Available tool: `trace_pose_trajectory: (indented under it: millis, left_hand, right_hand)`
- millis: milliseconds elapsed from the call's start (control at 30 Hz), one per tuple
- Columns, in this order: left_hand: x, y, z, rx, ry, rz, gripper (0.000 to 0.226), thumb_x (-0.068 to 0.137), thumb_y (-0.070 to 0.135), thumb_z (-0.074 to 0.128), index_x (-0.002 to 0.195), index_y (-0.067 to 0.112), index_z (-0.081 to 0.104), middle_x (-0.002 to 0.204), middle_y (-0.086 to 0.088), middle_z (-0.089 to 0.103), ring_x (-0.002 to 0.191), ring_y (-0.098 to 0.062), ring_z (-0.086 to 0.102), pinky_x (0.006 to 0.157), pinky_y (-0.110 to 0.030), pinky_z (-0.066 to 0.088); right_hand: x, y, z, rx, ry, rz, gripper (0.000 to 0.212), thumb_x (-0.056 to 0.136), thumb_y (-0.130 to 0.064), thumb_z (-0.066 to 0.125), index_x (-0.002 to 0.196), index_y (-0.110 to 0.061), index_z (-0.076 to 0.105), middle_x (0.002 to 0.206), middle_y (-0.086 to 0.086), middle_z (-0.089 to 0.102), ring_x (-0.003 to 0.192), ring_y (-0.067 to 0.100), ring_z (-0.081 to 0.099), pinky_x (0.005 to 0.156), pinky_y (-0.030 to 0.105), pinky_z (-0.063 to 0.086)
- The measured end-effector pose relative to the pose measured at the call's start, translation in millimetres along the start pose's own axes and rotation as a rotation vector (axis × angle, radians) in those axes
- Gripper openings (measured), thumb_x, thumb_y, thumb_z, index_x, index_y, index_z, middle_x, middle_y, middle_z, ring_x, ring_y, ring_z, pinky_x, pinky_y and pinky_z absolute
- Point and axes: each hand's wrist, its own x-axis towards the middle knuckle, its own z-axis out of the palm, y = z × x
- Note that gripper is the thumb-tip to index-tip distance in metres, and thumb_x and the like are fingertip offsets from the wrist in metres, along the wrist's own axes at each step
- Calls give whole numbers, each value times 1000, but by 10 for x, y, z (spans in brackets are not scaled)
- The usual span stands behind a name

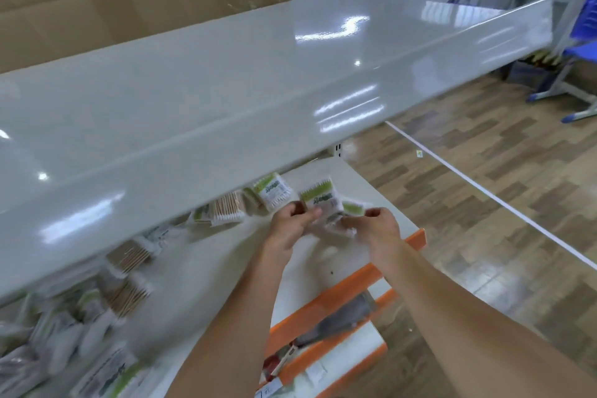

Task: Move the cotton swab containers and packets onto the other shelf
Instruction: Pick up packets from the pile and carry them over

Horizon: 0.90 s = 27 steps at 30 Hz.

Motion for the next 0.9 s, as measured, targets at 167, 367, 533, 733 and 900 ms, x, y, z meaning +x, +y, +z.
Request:
trace_pose_trajectory:
  millis: [167,367,533,733,900]
  left_hand:
    - [-194,-167,-119,-22,21,111,24,83,5,76,106,9,70,106,-9,76,98,-20,71,88,-29,55]
    - [-473,-321,-154,-11,154,156,19,82,22,81,95,14,70,87,5,75,83,-14,69,77,-26,55]
    - [-763,-376,-251,-17,249,153,24,80,19,83,100,17,71,94,0,77,88,-15,72,81,-30,57]
    - [-1210,-410,-486,2,377,199,16,80,15,82,89,21,70,77,5,73,70,-10,65,68,-26,52]
    - [-1713,-428,-777,39,495,237,18,81,16,81,95,12,70,88,-8,74,78,-18,64,77,-35,51]
  right_hand:
    - [75,107,-150,-42,-4,-44,44,64,-16,90,94,-13,58,101,14,68,85,30,64,67,36,51]
    - [-33,196,-238,-165,-118,-147,73,55,-34,99,109,-17,54,95,6,72,86,30,70,72,37,55]
    - [-156,141,-353,-241,-302,-250,47,63,-28,95,102,-16,71,77,-8,76,68,5,70,55,14,48]
    - [-530,181,-308,-174,-479,-311,29,74,-18,88,99,-19,73,81,-9,77,70,-1,71,55,9,47]
    - [-888,281,-140,-173,-631,-348,29,76,-17,87,99,-22,70,85,-7,77,72,3,72,55,12,49]
